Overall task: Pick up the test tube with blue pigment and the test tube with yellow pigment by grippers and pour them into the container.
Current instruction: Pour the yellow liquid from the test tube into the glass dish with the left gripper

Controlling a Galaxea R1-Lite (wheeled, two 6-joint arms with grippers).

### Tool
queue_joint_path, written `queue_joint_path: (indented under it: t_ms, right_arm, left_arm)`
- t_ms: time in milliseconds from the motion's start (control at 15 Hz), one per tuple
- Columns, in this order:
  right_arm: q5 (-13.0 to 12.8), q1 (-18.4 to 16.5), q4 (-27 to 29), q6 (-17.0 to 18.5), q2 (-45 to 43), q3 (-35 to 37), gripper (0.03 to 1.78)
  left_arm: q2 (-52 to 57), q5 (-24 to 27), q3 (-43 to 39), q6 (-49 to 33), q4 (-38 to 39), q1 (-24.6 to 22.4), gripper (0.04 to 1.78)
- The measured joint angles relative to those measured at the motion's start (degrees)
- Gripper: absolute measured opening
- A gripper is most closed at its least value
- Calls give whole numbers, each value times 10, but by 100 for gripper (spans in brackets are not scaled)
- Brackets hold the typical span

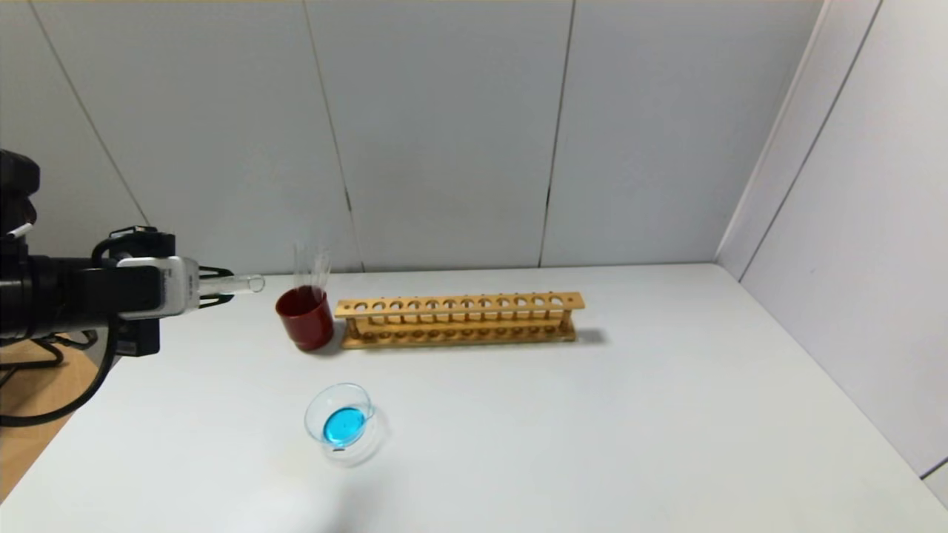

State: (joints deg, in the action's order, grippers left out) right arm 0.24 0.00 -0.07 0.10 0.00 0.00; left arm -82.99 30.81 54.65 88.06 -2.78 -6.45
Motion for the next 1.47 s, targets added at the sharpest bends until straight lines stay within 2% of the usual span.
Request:
queue_joint_path:
  t_ms: [200,400,667,1267,1467]
  right_arm:
    - [0,0,0,0,0,0,175]
    - [0,0,0,0,0,0,175]
    - [0,0,0,0,0,0,175]
    - [0,0,0,0,0,0,175]
    - [0,0,0,0,0,0,175]
  left_arm:
    - [-20,16,-28,0,60,1,31]
    - [-34,22,-40,4,76,2,31]
    - [-56,21,-51,66,98,2,31]
    - [-107,19,-78,124,164,2,31]
    - [-124,22,-80,169,172,2,31]
